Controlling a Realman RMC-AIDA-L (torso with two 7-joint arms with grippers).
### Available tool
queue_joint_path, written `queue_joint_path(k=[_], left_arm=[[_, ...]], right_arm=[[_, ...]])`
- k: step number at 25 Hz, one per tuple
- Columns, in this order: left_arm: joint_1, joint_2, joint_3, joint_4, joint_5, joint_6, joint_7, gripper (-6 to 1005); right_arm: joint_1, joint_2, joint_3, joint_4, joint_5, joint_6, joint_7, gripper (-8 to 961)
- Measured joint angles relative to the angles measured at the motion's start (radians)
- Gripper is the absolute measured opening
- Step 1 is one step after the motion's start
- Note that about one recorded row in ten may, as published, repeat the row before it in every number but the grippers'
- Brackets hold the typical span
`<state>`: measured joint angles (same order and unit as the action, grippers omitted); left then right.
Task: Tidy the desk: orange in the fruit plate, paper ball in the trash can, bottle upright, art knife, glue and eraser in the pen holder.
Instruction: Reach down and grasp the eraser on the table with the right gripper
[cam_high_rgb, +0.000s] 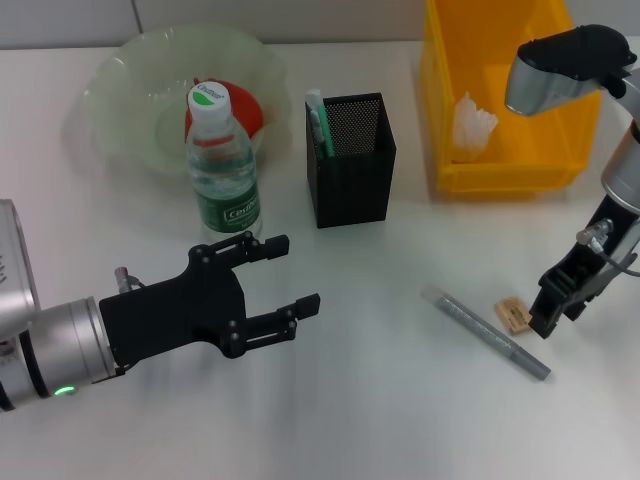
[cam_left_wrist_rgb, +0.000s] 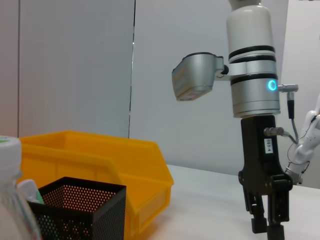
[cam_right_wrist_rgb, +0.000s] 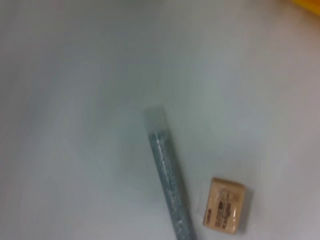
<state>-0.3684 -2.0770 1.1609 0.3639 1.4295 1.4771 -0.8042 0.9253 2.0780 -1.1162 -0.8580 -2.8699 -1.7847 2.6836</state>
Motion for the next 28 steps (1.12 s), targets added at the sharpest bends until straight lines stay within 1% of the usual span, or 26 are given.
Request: queue_joint_path(k=[7,20,28], left_arm=[[0.003,0.000,0.001,-0.002,0.000,0.006,0.003,750],[0.003,0.000,0.006,-0.002,0.000,0.006,0.003,751],[0.001,0.000,0.006,-0.002,0.000,0.008,0.003,751]], right_arm=[[0.007,0.001,-0.001,0.044,0.008,0.055,0.001,441],[0.016,0.006,-0.008,0.076,0.013,0.114,-0.005,442],[0.027,0.008,-0.031,0.094,0.052,0.146,-0.005,442]])
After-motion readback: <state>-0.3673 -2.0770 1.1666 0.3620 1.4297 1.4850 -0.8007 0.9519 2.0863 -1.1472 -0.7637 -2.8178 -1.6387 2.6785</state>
